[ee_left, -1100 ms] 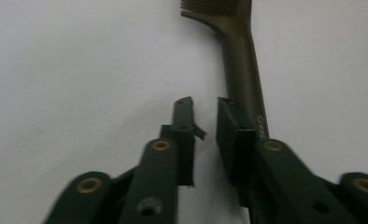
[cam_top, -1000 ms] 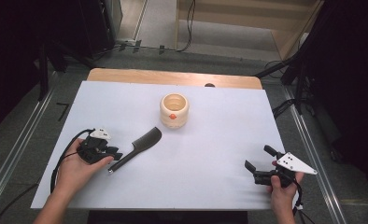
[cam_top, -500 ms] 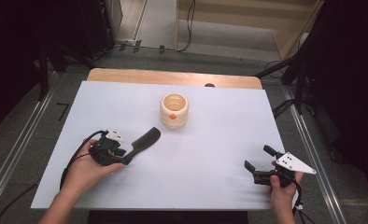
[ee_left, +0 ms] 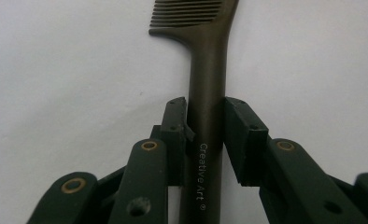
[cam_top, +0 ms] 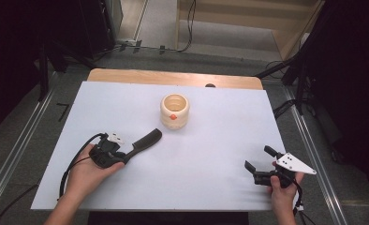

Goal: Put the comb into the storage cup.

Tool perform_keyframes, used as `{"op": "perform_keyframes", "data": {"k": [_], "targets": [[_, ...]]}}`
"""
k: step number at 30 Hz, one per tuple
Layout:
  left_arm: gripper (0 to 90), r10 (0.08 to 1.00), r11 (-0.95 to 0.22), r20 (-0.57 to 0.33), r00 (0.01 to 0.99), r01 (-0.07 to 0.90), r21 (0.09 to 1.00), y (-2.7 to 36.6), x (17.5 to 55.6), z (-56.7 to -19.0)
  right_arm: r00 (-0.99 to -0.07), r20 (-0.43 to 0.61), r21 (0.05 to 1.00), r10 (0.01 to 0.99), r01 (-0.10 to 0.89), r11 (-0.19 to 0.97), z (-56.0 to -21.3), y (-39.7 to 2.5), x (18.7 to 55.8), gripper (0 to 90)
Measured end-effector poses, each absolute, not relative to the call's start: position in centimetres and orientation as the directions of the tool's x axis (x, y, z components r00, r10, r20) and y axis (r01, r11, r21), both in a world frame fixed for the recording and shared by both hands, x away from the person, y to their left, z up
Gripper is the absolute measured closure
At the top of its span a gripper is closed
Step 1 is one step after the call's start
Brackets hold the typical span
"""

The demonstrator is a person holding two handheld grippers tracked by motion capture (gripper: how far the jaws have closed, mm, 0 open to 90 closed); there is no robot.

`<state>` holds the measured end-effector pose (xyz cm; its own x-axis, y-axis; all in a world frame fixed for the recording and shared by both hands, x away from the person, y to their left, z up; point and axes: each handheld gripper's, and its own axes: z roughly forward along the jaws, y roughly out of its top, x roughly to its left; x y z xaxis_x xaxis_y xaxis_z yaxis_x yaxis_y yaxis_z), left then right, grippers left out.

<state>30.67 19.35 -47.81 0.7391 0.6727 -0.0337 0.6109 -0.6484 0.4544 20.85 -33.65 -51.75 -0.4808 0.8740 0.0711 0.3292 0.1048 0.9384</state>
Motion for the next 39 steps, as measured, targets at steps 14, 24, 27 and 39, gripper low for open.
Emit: {"op": "perform_keyframes", "data": {"k": [14, 24, 27, 39], "targets": [[72.6, 0.685, -0.586, -0.081, 0.724, 0.613, 0.530, 20.5, 30.2, -48.3, -0.479, 0.067, 0.935, 0.875, 0.336, 0.112, -51.8, -33.5, 20.9, 0.0], [72.7, 0.688, -0.567, -0.073, 0.722, 0.598, 0.567, 20.8, 29.7, -48.5, -0.470, 0.032, 0.935, 0.882, 0.327, 0.140, -51.8, -33.2, 20.9, 0.0], [72.7, 0.686, -0.559, -0.074, 0.724, 0.589, 0.583, 20.9, 29.5, -48.4, -0.472, 0.005, 0.928, 0.882, 0.331, 0.172, -51.7, -32.9, 20.9, 0.0], [72.7, 0.695, -0.515, -0.053, 0.717, 0.547, 0.660, 20.8, 28.8, -47.8, -0.502, 0.090, 0.942, 0.860, 0.324, 0.090, -51.0, -33.1, 20.6, 0.0]]}}
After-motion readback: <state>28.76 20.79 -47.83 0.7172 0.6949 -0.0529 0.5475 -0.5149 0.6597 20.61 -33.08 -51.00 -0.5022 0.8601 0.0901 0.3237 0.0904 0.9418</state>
